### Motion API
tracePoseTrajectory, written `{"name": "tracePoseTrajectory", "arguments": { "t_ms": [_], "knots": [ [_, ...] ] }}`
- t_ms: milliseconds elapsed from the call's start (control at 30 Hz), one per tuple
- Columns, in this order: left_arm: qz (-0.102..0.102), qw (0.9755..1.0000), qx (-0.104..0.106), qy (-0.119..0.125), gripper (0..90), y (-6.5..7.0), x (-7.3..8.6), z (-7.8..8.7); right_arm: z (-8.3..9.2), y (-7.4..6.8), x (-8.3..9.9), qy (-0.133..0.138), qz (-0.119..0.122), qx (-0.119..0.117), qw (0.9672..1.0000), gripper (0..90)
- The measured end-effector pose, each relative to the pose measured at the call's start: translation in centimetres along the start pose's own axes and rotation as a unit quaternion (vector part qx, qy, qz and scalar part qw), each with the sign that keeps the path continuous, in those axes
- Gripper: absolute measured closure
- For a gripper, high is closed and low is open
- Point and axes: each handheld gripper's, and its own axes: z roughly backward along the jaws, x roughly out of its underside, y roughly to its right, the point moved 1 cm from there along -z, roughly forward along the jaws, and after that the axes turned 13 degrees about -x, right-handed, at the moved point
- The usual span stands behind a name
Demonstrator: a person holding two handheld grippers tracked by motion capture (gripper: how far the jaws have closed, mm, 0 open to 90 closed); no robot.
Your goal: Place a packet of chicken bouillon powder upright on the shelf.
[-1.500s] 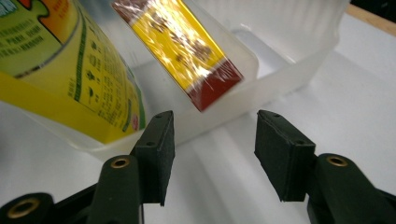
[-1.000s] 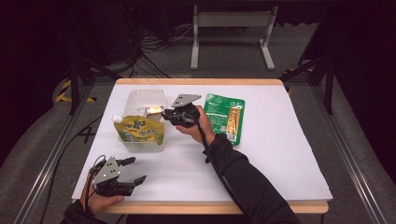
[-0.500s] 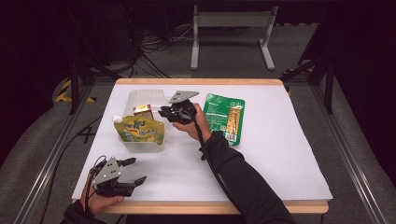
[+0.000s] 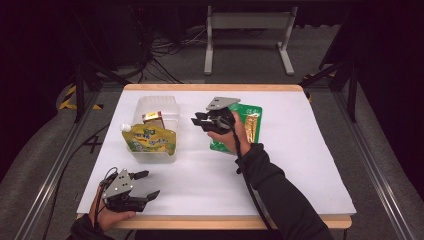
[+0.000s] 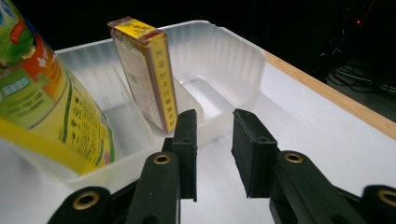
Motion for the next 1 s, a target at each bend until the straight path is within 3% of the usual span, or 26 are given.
{"name": "tracePoseTrajectory", "arguments": {
  "t_ms": [67, 133, 233, 333, 367, 533, 667, 767, 867, 967, 1000],
  "knots": [
    [-0.002, 1.0000, 0.006, -0.002, 24.4, 0.3, -0.3, -0.1, 2.3, 0.4, 0.9, -0.001, -0.006, 0.012, 0.9999, 68.3],
    [-0.002, 1.0000, 0.008, -0.004, 24.4, 0.4, -0.3, -0.2, 3.0, 0.6, 1.2, -0.002, -0.007, 0.017, 0.9998, 66.3],
    [-0.004, 0.9998, 0.018, -0.006, 24.3, 0.9, -0.7, -0.5, 6.2, 1.4, 3.1, -0.019, -0.019, 0.056, 0.9981, 55.5],
    [-0.006, 0.9997, 0.022, -0.003, 24.4, 1.3, -1.1, -0.7, 8.6, 2.2, 4.7, -0.025, -0.049, 0.071, 0.9960, 47.4],
    [-0.006, 0.9997, 0.022, -0.003, 24.4, 1.3, -1.1, -0.7, 8.6, 2.2, 4.7, -0.025, -0.049, 0.071, 0.9960, 47.4],
    [-0.004, 0.9995, 0.033, -0.003, 24.3, 1.7, -1.8, -1.3, 12.1, 3.5, 8.1, -0.031, -0.120, 0.093, 0.9880, 37.5],
    [-0.012, 0.9988, 0.047, -0.005, 24.3, 2.4, -2.4, -2.2, 12.8, 4.4, 10.7, -0.059, -0.166, 0.092, 0.9801, 31.5],
    [-0.024, 0.9982, 0.055, -0.007, 24.3, 3.0, -2.7, -2.7, 12.7, 4.6, 12.0, -0.066, -0.196, 0.075, 0.9756, 28.3],
    [-0.034, 0.9975, 0.061, -0.010, 24.4, 3.4, -3.0, -3.2, 12.3, 4.4, 12.9, -0.081, -0.211, 0.045, 0.9732, 25.1],
    [-0.038, 0.9972, 0.064, -0.013, 24.6, 3.8, -3.2, -3.5, 11.9, 4.0, 13.4, -0.088, -0.220, 0.032, 0.9710, 25.3],
    [-0.039, 0.9969, 0.067, -0.014, 24.5, 4.0, -3.4, -3.7, 11.8, 3.9, 13.5, -0.089, -0.216, 0.035, 0.9717, 25.7]
  ]
}}
